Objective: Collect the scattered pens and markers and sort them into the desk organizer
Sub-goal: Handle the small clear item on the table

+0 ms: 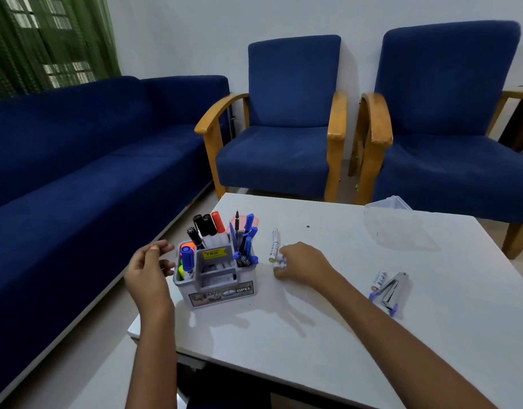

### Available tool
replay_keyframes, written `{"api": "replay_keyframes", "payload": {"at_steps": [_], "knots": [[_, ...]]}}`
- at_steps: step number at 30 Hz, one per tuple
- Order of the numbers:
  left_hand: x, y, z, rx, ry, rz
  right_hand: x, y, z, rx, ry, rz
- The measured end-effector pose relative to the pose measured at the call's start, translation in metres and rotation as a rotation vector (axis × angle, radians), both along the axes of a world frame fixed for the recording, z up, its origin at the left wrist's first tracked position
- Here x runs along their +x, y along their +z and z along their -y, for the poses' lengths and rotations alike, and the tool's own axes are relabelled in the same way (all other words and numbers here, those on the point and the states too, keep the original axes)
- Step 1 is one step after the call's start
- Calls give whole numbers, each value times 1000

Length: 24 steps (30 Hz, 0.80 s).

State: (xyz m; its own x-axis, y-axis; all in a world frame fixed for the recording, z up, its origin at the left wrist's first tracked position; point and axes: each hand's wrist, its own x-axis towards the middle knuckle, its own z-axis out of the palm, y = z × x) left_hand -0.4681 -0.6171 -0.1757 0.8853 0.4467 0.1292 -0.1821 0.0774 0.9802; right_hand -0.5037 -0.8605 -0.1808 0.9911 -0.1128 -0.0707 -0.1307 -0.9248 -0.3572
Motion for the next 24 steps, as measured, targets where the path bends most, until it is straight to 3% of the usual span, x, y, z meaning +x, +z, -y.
{"api": "replay_keyframes", "payload": {"at_steps": [1, 4, 6, 8, 13, 16, 19, 21, 24], "knots": [[0, 2, 0, 7, 1, 14, 1, 0, 4, 251, -65, -27], [-4, 9, 1, -12, 45, 68, 0, 2, 19, 1261, -280, -14], [-8, 15, 5, -8, 97, 129, -3, 4, 27, 1699, -347, 15], [-13, 23, 10, -14, 148, 210, -3, 4, 31, 1805, -349, 77], [-34, 49, 37, 34, 159, 419, -1, 3, 30, 1740, -375, 158], [-62, 58, 69, 170, 17, 593, 3, 2, 27, 1726, -463, 231], [-91, 51, 115, 456, -282, 766, 4, 0, 27, 1895, -518, 254], [-96, 37, 148, 653, -457, 661, 2, -5, 30, 1974, -544, 216], [-76, 11, 188, 896, -543, 150, -7, -11, 37, 1955, -610, 273]]}}
